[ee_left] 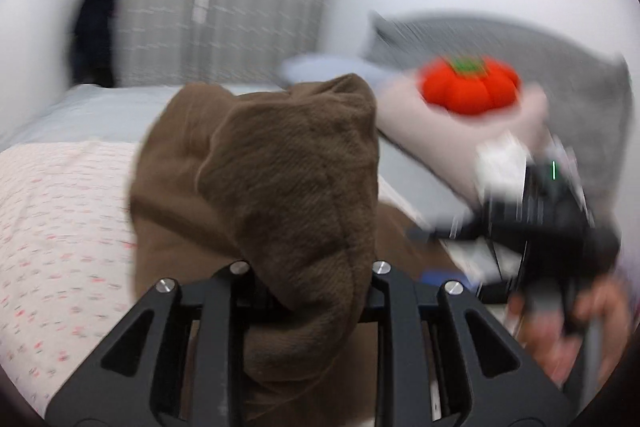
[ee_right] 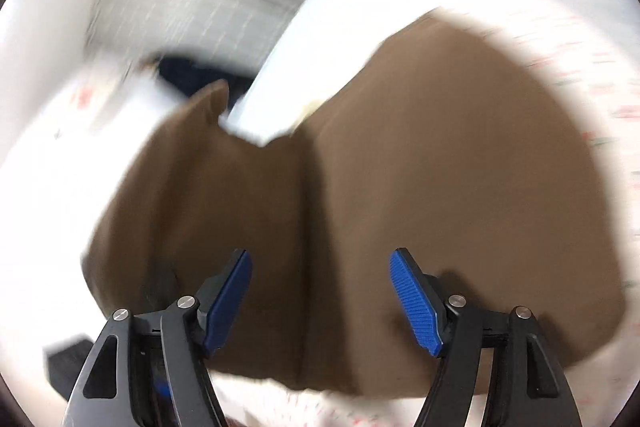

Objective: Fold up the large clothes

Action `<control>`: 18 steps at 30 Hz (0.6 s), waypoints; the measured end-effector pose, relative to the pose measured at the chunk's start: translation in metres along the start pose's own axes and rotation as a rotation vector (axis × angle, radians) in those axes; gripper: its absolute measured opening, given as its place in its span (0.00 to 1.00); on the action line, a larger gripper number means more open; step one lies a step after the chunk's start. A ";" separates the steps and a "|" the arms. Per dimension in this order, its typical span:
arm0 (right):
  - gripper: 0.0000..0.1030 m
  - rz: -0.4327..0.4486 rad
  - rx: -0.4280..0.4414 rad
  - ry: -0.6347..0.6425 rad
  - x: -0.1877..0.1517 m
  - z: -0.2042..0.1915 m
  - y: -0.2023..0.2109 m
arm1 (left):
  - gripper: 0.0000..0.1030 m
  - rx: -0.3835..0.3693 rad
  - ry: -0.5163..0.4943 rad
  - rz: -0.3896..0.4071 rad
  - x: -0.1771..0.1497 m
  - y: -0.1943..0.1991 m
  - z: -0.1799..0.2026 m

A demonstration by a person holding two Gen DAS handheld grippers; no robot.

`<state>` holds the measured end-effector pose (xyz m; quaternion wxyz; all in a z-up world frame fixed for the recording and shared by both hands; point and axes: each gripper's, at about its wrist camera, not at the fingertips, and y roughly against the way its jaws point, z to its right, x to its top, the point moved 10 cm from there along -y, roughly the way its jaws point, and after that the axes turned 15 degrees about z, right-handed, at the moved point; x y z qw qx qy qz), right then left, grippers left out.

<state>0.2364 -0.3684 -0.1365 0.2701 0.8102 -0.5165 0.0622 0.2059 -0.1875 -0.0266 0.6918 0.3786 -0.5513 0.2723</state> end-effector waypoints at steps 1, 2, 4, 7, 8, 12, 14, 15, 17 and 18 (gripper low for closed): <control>0.72 0.032 -0.024 -0.049 0.012 0.016 0.010 | 0.26 -0.052 -0.027 -0.060 -0.018 -0.009 0.012; 0.72 0.053 -0.039 -0.092 0.021 0.030 0.017 | 0.27 -0.102 -0.046 -0.117 -0.034 -0.015 0.022; 0.72 0.071 -0.036 -0.171 0.032 0.049 0.026 | 0.29 -0.193 -0.068 -0.230 -0.068 -0.025 0.035; 0.74 0.061 -0.004 -0.209 0.035 0.056 0.030 | 0.32 -0.293 -0.085 -0.268 -0.092 -0.028 0.042; 0.76 0.056 0.002 -0.207 0.034 0.056 0.030 | 0.32 -0.309 -0.057 -0.271 -0.090 -0.027 0.042; 0.80 0.035 0.007 -0.183 0.042 0.052 0.022 | 0.43 -0.362 0.022 -0.288 -0.075 -0.019 0.038; 0.80 0.019 0.008 -0.166 0.040 0.043 0.014 | 0.53 -0.410 0.045 -0.287 -0.070 -0.008 0.043; 0.80 0.010 0.006 -0.153 0.039 0.039 0.009 | 0.59 -0.439 0.059 -0.291 -0.068 -0.003 0.045; 0.80 0.006 -0.001 -0.110 0.039 0.032 0.005 | 0.63 -0.492 0.074 -0.301 -0.062 0.009 0.055; 0.80 0.018 -0.010 -0.063 0.041 0.023 0.005 | 0.64 -0.508 0.083 -0.299 -0.056 0.016 0.054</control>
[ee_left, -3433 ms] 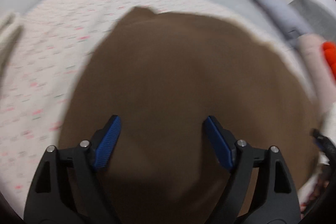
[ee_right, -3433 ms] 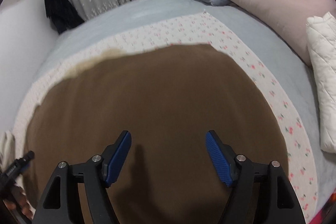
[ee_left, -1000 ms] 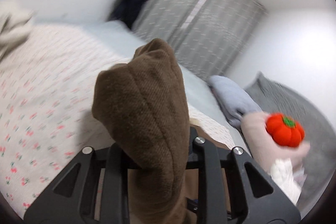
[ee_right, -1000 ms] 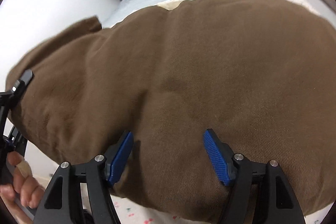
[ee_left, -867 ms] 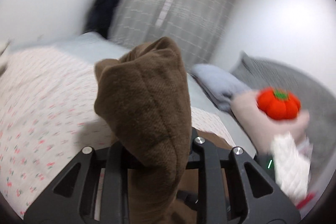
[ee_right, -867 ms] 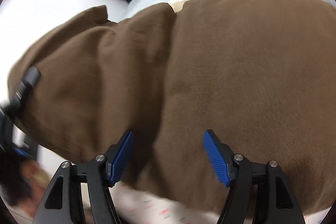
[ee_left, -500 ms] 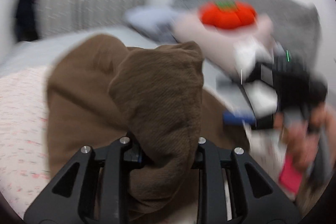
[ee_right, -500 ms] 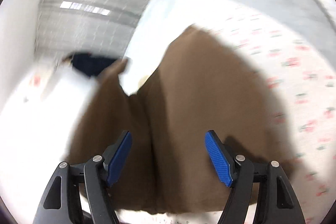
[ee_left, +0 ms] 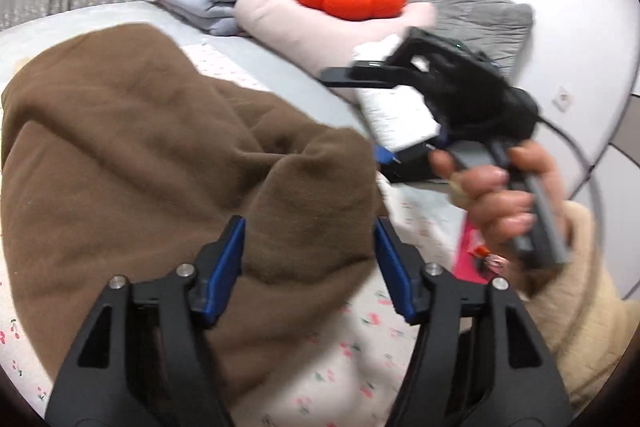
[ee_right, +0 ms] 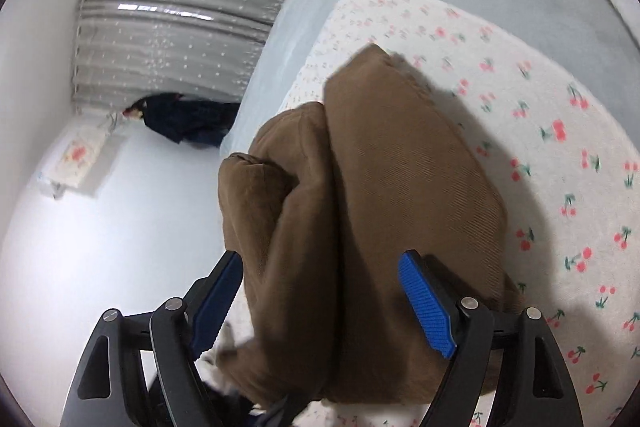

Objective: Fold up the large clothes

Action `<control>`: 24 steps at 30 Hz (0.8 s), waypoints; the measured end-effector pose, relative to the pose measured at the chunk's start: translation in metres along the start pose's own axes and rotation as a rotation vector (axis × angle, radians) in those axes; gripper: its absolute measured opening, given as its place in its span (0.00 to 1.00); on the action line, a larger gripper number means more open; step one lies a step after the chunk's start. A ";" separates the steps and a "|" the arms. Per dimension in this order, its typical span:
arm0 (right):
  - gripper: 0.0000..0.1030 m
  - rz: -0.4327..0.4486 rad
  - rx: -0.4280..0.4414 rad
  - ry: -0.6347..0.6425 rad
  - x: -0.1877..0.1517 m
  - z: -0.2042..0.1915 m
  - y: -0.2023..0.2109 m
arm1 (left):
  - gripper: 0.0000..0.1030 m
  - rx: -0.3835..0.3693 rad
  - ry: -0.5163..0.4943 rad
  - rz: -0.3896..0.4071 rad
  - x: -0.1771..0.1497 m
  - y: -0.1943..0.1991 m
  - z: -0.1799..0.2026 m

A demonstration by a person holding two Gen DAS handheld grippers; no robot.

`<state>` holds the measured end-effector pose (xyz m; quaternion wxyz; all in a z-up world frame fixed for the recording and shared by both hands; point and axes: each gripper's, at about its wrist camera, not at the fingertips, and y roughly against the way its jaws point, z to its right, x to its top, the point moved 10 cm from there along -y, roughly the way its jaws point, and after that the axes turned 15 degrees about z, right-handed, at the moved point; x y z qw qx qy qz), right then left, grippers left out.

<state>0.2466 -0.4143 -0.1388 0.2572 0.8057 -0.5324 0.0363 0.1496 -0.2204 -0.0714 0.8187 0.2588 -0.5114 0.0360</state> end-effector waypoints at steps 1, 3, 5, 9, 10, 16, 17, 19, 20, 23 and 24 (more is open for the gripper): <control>0.80 0.007 -0.002 0.036 0.002 -0.004 0.005 | 0.64 -0.008 0.014 0.014 0.005 0.010 0.000; 0.80 0.015 0.004 0.122 0.003 -0.021 0.010 | 0.68 -0.025 0.071 0.056 0.015 0.024 -0.004; 0.80 0.015 -0.018 0.205 0.002 -0.037 0.008 | 0.76 -0.026 0.161 0.124 0.031 0.045 -0.015; 0.80 -0.003 0.035 0.319 -0.003 -0.081 -0.003 | 0.79 0.102 0.264 0.222 0.047 0.070 -0.066; 0.80 -0.036 0.060 0.350 -0.009 -0.093 -0.011 | 0.79 0.162 0.286 0.232 0.045 0.074 -0.083; 0.78 -0.247 -0.144 0.546 -0.031 -0.095 -0.092 | 0.78 0.433 0.486 0.196 0.016 0.073 -0.173; 0.71 -0.295 -0.195 0.565 -0.036 -0.086 -0.108 | 0.79 0.433 0.516 0.202 0.014 0.074 -0.177; 0.31 -0.365 -0.216 0.537 -0.047 -0.075 -0.123 | 0.78 0.423 0.562 0.217 0.013 0.078 -0.184; 0.17 -0.384 -0.207 0.522 -0.052 -0.075 -0.126 | 0.78 0.413 0.572 0.221 0.016 0.075 -0.184; 0.12 -0.286 -0.062 0.548 -0.050 -0.117 -0.102 | 0.78 0.392 0.568 0.221 0.017 0.070 -0.181; 0.12 -0.256 -0.025 0.550 -0.047 -0.125 -0.090 | 0.79 0.389 0.560 0.216 0.017 0.066 -0.178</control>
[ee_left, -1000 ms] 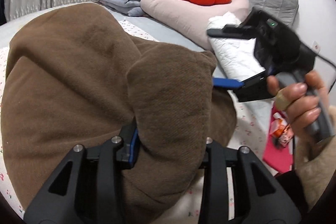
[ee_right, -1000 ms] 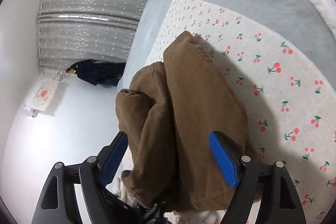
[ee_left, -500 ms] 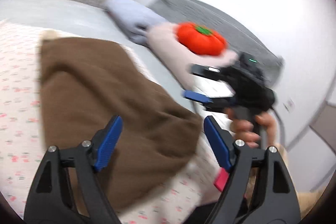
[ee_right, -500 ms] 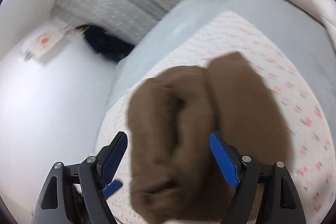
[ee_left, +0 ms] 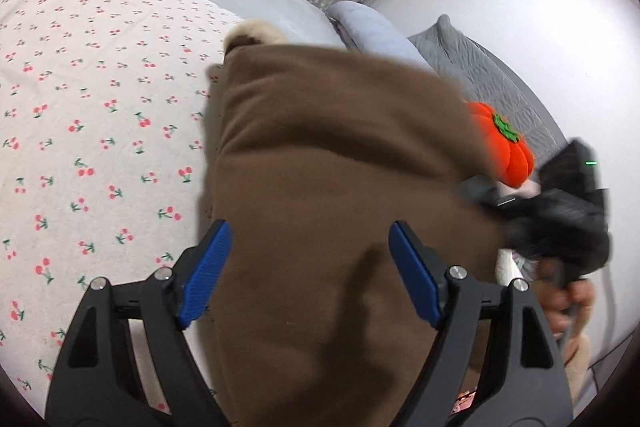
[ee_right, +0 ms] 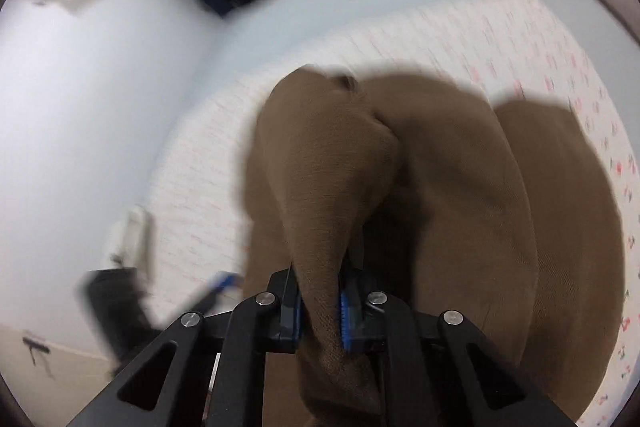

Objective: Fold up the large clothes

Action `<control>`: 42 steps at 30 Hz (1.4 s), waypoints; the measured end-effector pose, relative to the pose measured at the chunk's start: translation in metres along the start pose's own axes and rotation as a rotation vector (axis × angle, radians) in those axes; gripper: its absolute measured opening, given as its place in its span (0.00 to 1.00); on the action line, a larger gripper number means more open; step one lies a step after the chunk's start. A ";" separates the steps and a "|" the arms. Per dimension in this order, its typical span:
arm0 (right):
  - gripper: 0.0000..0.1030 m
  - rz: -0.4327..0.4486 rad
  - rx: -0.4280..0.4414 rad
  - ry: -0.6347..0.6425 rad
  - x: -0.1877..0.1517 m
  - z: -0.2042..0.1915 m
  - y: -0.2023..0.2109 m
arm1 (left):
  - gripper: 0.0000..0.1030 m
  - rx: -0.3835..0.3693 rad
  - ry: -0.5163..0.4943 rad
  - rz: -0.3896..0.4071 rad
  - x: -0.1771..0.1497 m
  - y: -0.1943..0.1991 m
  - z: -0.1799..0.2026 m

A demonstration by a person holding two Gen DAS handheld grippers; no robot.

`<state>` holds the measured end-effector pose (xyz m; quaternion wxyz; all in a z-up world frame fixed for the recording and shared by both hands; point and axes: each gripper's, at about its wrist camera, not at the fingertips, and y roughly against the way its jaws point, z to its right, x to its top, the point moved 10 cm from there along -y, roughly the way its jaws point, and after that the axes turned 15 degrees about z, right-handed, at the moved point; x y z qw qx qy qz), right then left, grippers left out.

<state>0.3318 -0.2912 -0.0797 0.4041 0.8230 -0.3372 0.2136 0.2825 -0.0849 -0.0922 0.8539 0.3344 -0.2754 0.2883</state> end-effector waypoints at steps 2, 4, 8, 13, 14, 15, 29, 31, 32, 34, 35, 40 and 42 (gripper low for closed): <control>0.12 0.089 0.046 -0.029 0.012 0.000 0.030 | 0.78 -0.020 -0.013 -0.020 -0.005 -0.003 0.004; 0.12 0.111 -0.017 -0.086 0.009 0.037 0.038 | 0.78 -0.037 -0.018 -0.061 -0.018 -0.009 0.010; 0.23 0.068 -0.115 -0.242 -0.038 0.117 0.018 | 0.79 0.016 -0.137 -0.100 -0.040 -0.023 0.015; 0.59 0.148 -0.126 -0.185 -0.027 0.110 0.046 | 0.79 0.043 -0.164 -0.102 -0.044 -0.024 0.010; 0.77 0.206 -0.130 -0.142 -0.019 0.105 0.059 | 0.79 0.038 -0.145 -0.106 -0.043 -0.022 0.008; 0.82 0.231 -0.134 -0.125 -0.016 0.105 0.066 | 0.79 0.036 -0.133 -0.108 -0.043 -0.023 0.006; 0.22 0.045 0.045 -0.212 -0.048 0.062 0.006 | 0.82 0.042 -0.052 -0.163 -0.042 -0.025 -0.011; 0.19 0.107 0.059 -0.213 -0.034 0.053 0.019 | 0.82 0.003 0.041 -0.149 -0.031 -0.021 -0.013; 0.19 0.141 0.098 -0.224 -0.025 0.045 0.029 | 0.82 -0.009 0.067 -0.127 -0.025 -0.018 -0.012; 0.18 0.210 0.159 -0.224 -0.010 0.036 0.056 | 0.82 -0.015 0.068 -0.097 -0.017 -0.013 -0.008; 0.18 0.243 0.177 -0.221 -0.004 0.034 0.070 | 0.82 -0.021 0.059 -0.096 -0.017 -0.012 -0.005; 0.18 0.346 0.146 -0.367 0.004 0.109 0.120 | 0.87 -0.106 0.071 -0.161 -0.038 -0.023 0.017; 0.18 0.334 0.033 -0.388 -0.007 0.155 0.119 | 0.88 -0.114 0.082 -0.192 -0.048 -0.031 0.021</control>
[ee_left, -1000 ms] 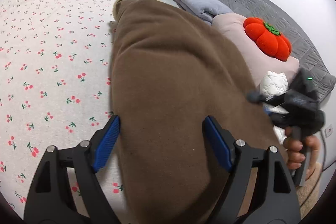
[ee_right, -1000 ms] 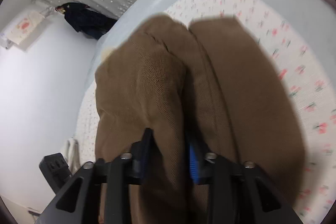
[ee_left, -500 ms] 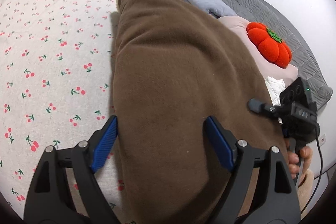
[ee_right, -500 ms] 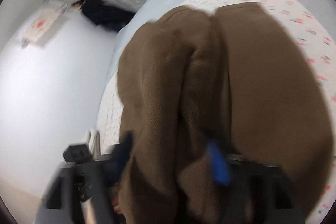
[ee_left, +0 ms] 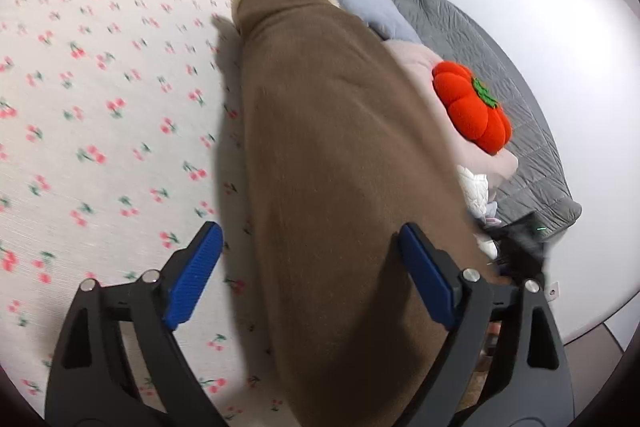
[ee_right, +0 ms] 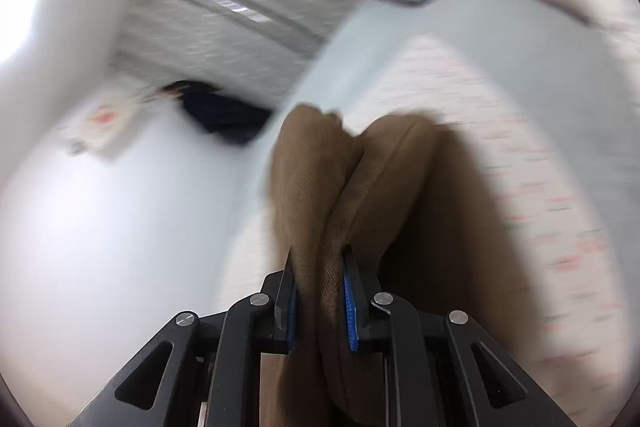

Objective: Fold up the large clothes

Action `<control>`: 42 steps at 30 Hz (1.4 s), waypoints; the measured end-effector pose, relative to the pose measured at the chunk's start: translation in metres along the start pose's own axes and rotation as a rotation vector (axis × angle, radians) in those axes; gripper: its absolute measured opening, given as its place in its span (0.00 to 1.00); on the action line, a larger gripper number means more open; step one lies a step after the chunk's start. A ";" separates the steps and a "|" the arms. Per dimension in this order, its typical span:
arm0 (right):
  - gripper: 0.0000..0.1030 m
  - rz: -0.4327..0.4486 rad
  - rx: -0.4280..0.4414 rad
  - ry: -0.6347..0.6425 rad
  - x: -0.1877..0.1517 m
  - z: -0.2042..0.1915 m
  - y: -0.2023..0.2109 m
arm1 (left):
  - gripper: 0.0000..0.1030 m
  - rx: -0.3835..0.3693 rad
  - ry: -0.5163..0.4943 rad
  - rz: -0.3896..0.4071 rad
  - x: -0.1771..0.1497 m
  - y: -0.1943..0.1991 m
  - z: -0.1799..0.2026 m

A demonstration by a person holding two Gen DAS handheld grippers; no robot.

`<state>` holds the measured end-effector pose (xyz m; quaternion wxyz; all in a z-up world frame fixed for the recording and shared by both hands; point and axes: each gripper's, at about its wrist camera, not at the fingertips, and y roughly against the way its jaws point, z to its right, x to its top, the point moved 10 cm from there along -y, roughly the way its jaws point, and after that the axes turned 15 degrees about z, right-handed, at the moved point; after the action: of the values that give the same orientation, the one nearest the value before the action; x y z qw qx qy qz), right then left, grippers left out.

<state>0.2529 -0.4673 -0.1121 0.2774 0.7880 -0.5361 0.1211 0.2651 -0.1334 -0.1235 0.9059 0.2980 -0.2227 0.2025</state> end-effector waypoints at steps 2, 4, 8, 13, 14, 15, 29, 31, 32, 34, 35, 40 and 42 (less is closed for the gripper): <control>0.35 -0.056 -0.113 -0.012 -0.009 0.044 -0.005 | 0.88 -0.012 0.023 -0.035 -0.006 -0.009 0.000; 0.70 -0.105 -0.164 -0.034 -0.018 0.070 -0.007 | 0.90 -0.046 0.087 -0.060 -0.008 -0.016 -0.003; 0.80 -0.146 -0.101 -0.052 -0.026 0.071 -0.014 | 0.93 -0.103 0.193 -0.094 -0.015 -0.034 -0.007; 0.81 -0.235 0.021 -0.232 -0.054 0.075 -0.035 | 0.86 -0.142 0.234 -0.116 -0.018 -0.039 -0.012; 0.69 -0.252 0.045 -0.245 -0.056 0.074 -0.041 | 0.79 -0.129 0.208 -0.106 -0.017 -0.037 -0.012; 0.65 -0.269 0.065 -0.228 -0.061 0.068 -0.046 | 0.71 -0.114 0.180 -0.096 -0.016 -0.034 -0.010; 0.47 -0.211 0.336 -0.043 -0.085 -0.093 -0.077 | 0.65 0.019 -0.081 0.057 0.082 0.066 -0.025; 0.60 -0.262 0.282 -0.053 -0.103 -0.090 -0.100 | 0.72 0.120 -0.080 0.044 0.082 0.064 -0.065; 0.65 -0.296 0.223 -0.050 -0.115 -0.083 -0.114 | 0.74 0.196 -0.075 0.032 0.078 0.058 -0.085; 0.65 -0.364 0.080 -0.012 -0.135 -0.062 -0.132 | 0.77 0.292 -0.032 0.005 0.067 0.054 -0.123; 0.65 -0.361 0.070 -0.002 -0.136 -0.060 -0.133 | 0.77 0.256 -0.004 0.023 0.070 0.058 -0.123; 0.65 -0.287 0.085 0.122 -0.116 -0.080 -0.092 | 0.77 0.315 -0.090 0.079 0.074 0.081 -0.112; 0.65 -0.260 0.056 0.216 -0.117 -0.087 -0.069 | 0.76 0.336 -0.170 0.102 0.074 0.087 -0.103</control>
<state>0.2792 -0.3080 -0.1195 0.3246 0.8406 -0.3931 0.1831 0.3118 0.0130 -0.1198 0.8099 0.4493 -0.2765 0.2565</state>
